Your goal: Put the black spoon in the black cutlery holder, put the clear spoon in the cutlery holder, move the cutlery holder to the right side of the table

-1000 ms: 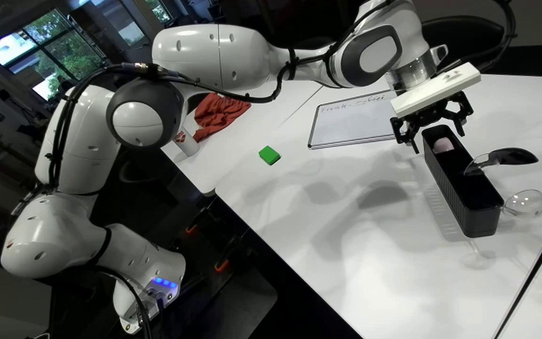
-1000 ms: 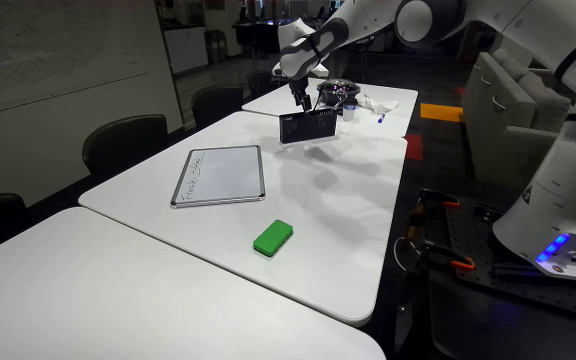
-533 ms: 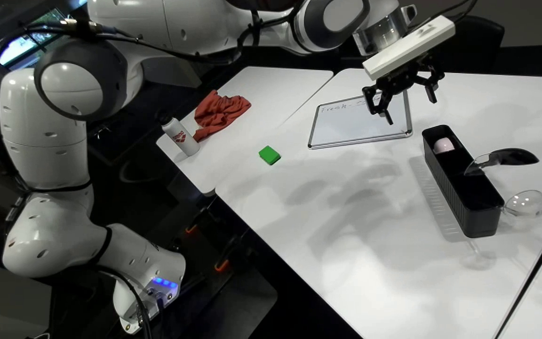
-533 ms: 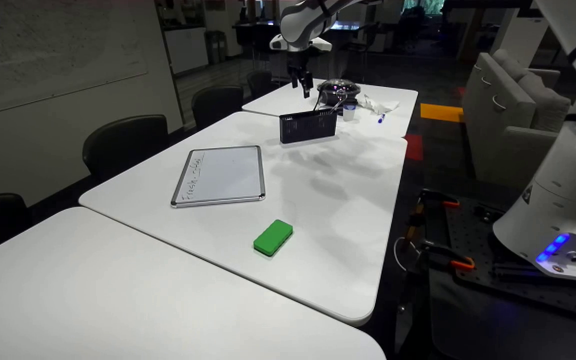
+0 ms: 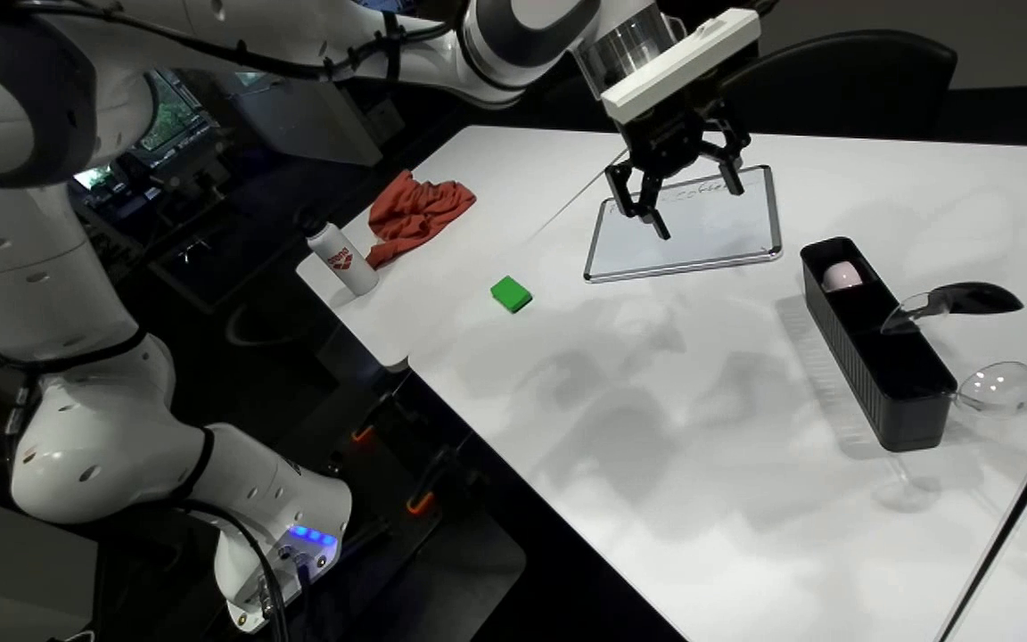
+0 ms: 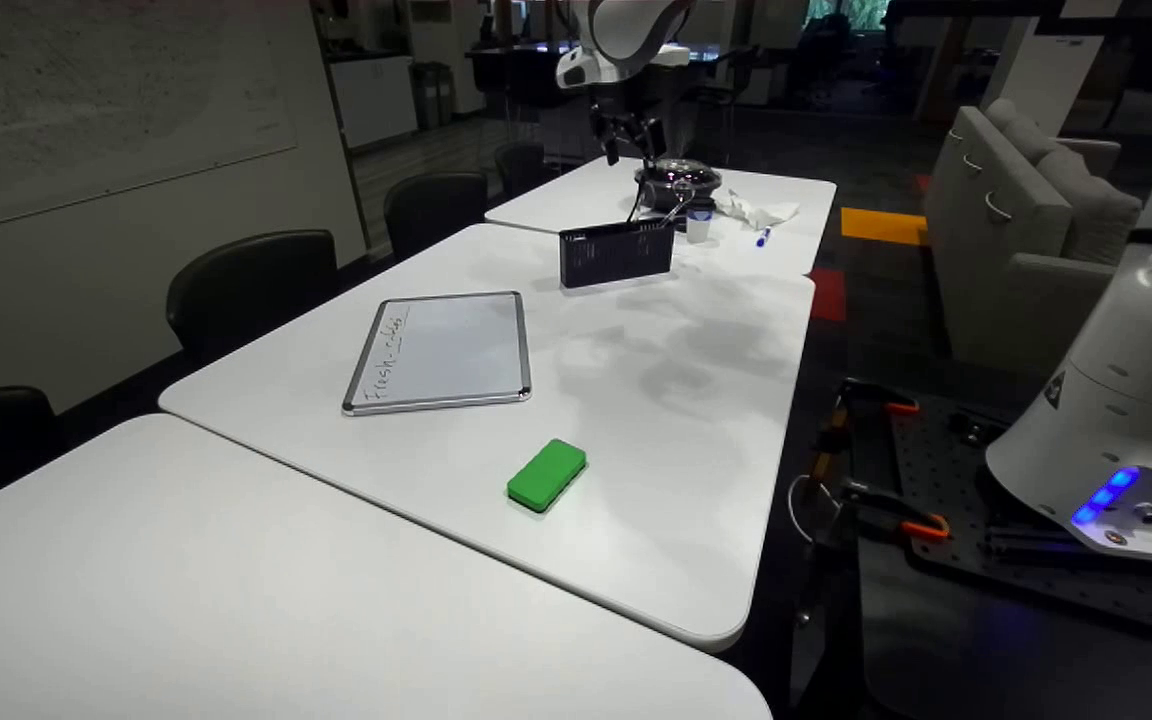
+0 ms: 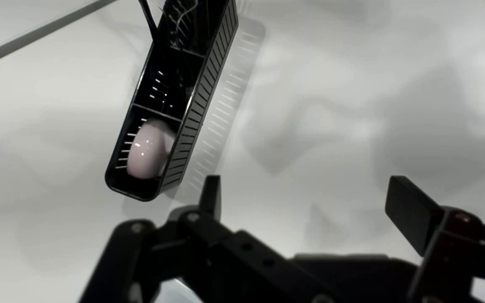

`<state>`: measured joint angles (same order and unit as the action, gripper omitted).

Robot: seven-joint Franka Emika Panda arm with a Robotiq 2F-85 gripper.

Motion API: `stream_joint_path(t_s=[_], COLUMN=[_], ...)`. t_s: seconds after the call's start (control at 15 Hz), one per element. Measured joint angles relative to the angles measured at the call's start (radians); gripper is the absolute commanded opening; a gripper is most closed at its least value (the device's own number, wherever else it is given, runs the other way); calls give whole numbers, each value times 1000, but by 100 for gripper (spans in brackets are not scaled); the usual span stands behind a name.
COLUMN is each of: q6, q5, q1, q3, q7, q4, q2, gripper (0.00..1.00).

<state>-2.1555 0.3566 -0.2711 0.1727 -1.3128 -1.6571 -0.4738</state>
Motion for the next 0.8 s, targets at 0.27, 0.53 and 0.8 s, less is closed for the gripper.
stream_joint_path(t_s=[0.27,0.53,0.8], q6=[-5,-36,-99], q5=[187,352,451], q1=[49,90,99], q3=[0,-5,-8], q7=[1,4,4], q4=[-202,-414,-615], q2=[147,301,450], gripper=[100,100,100])
